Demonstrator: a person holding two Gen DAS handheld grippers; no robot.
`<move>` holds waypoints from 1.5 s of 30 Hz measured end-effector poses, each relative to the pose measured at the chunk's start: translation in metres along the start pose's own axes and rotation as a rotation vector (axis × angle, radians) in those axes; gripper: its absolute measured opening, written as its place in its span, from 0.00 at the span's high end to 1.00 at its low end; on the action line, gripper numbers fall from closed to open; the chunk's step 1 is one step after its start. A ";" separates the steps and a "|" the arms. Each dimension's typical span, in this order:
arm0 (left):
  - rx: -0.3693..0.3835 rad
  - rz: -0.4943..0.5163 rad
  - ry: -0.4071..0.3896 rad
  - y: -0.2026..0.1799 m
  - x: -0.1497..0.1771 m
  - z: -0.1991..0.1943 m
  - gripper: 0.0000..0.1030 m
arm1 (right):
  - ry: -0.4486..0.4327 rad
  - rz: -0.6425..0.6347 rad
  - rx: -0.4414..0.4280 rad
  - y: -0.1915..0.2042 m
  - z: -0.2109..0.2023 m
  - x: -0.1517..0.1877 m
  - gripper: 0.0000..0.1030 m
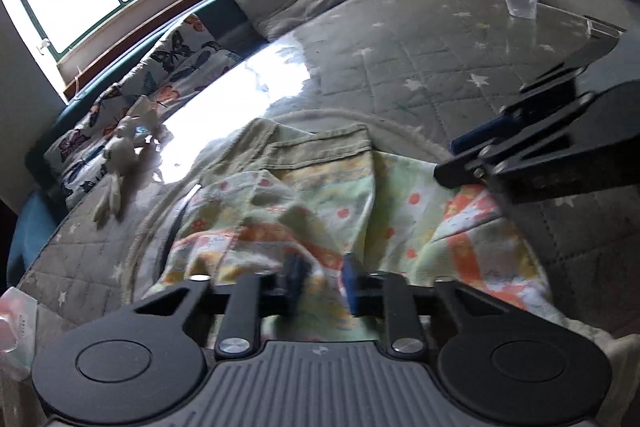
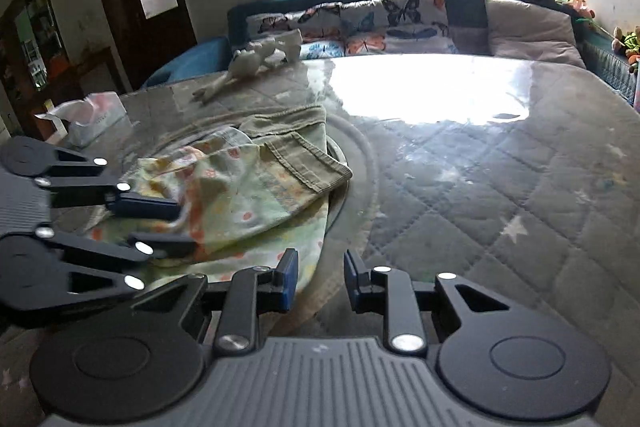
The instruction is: Fold clothes
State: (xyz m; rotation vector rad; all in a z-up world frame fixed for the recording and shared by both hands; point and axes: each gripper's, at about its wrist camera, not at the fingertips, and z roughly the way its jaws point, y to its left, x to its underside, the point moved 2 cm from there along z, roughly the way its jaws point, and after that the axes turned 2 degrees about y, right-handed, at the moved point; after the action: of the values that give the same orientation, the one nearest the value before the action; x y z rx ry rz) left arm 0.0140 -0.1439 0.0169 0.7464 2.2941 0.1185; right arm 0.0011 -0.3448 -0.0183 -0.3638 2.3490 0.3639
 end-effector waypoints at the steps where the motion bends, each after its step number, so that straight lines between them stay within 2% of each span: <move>1: -0.003 -0.016 -0.007 0.004 0.000 -0.002 0.90 | 0.002 -0.005 0.001 0.002 0.004 -0.001 0.78; 2: -0.006 -0.032 -0.015 0.007 0.000 -0.004 0.93 | 0.004 -0.011 0.003 0.003 0.008 -0.003 0.78; 4: -0.011 -0.064 -0.030 0.014 0.000 -0.009 0.94 | 0.004 -0.017 0.007 0.006 0.011 -0.004 0.87; 5: -0.013 -0.084 -0.041 0.018 0.001 -0.012 0.95 | 0.004 -0.019 0.009 0.008 0.013 -0.004 0.88; 7: -0.022 -0.131 -0.066 0.027 0.002 -0.021 0.96 | 0.005 -0.031 0.020 0.013 0.015 -0.005 0.97; 12: -0.049 -0.204 -0.110 0.044 0.007 -0.043 0.96 | -0.029 -0.037 0.070 0.019 0.010 -0.002 0.99; 17: -0.085 -0.295 -0.140 0.069 0.022 -0.067 0.97 | -0.083 -0.015 0.135 0.013 -0.017 0.003 0.99; 24: -0.143 -0.441 -0.138 0.104 0.070 -0.098 0.97 | -0.134 0.037 0.266 -0.008 -0.058 0.029 0.99; 28: -0.159 -0.518 -0.112 0.111 0.106 -0.111 0.97 | -0.113 0.102 0.342 -0.026 -0.079 0.054 1.00; 32: -0.167 -0.582 -0.055 0.110 0.144 -0.118 0.98 | -0.064 0.117 0.335 -0.035 -0.091 0.077 1.00; 34: -0.172 -0.604 -0.022 0.108 0.160 -0.119 0.98 | -0.046 0.112 0.327 -0.038 -0.090 0.078 0.98; 39: -0.200 -0.671 0.005 0.109 0.189 -0.135 0.98 | -0.060 0.115 0.260 -0.040 -0.075 0.059 0.93; 43: -0.216 -0.714 0.013 0.112 0.204 -0.151 0.98 | -0.046 0.091 0.212 -0.034 -0.048 0.037 0.83; 45: -0.231 -0.716 0.033 0.113 0.211 -0.154 0.98 | -0.038 0.072 0.210 -0.029 -0.031 0.025 0.83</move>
State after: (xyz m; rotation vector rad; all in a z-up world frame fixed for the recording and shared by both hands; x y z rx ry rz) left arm -0.1554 0.0836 0.0368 -0.2123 2.3853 0.0603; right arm -0.0254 -0.3870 -0.0185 -0.1704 2.3401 0.1538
